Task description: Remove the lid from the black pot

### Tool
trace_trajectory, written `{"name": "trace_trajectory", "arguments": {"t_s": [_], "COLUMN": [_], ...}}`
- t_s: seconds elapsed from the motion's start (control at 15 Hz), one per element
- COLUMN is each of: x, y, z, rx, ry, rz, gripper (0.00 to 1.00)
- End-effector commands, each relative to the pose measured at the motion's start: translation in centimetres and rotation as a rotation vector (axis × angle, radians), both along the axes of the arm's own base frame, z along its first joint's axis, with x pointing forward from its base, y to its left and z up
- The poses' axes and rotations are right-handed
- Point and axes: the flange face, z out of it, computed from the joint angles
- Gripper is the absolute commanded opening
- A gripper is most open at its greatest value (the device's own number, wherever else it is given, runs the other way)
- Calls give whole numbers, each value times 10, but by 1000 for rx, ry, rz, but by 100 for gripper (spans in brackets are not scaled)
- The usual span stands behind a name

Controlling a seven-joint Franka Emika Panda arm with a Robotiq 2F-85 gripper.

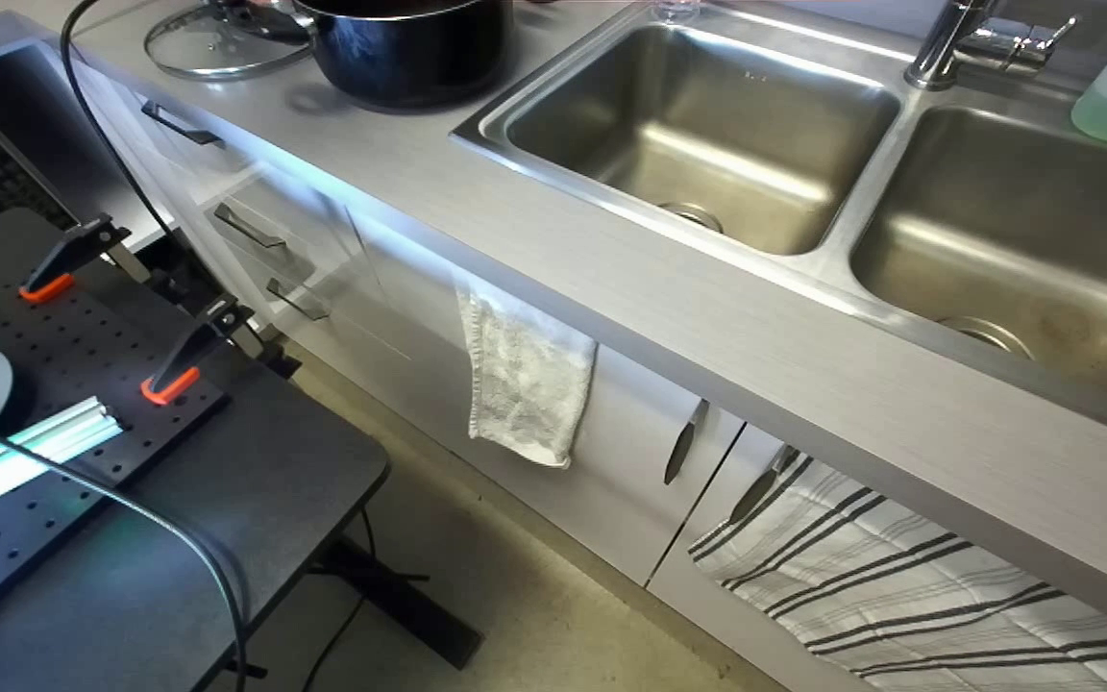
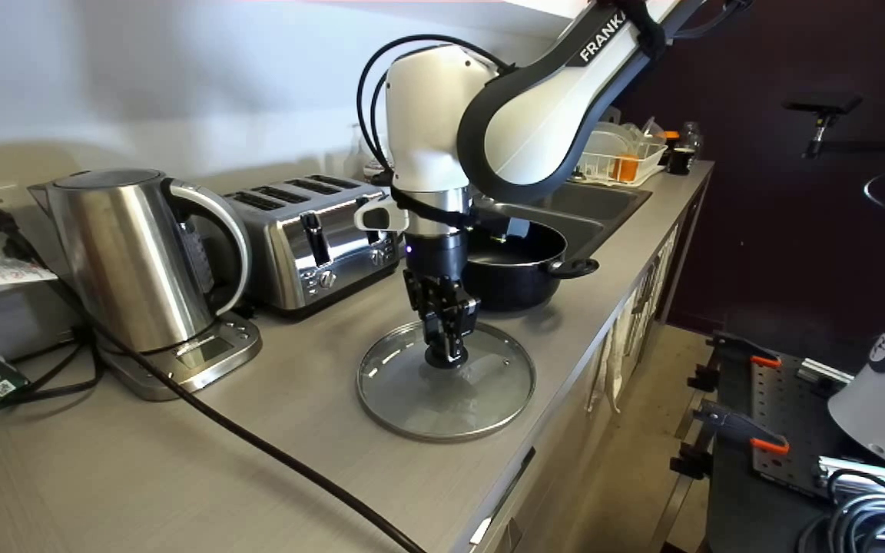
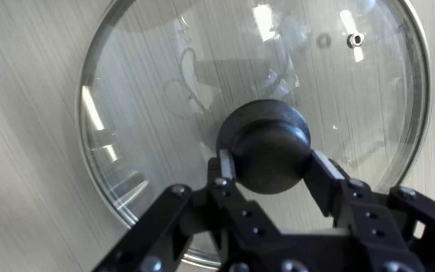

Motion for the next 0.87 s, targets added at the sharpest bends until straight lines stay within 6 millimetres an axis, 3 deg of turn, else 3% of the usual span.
{"name": "trace_trajectory", "arguments": {"t_s": [0.0, 0.13, 0.27, 0.53, 0.8], "x": [10, 9, 7, -6, -26], "y": [2, 1, 2, 9, 19], "z": [-2, -2, 1, 24, 63], "rx": [-11, -11, -7, 21, 57], "ry": [-23, -26, -28, -52, -109], "rz": [12, 17, 22, 50, 82], "gripper": [69, 88, 99, 100, 100]}}
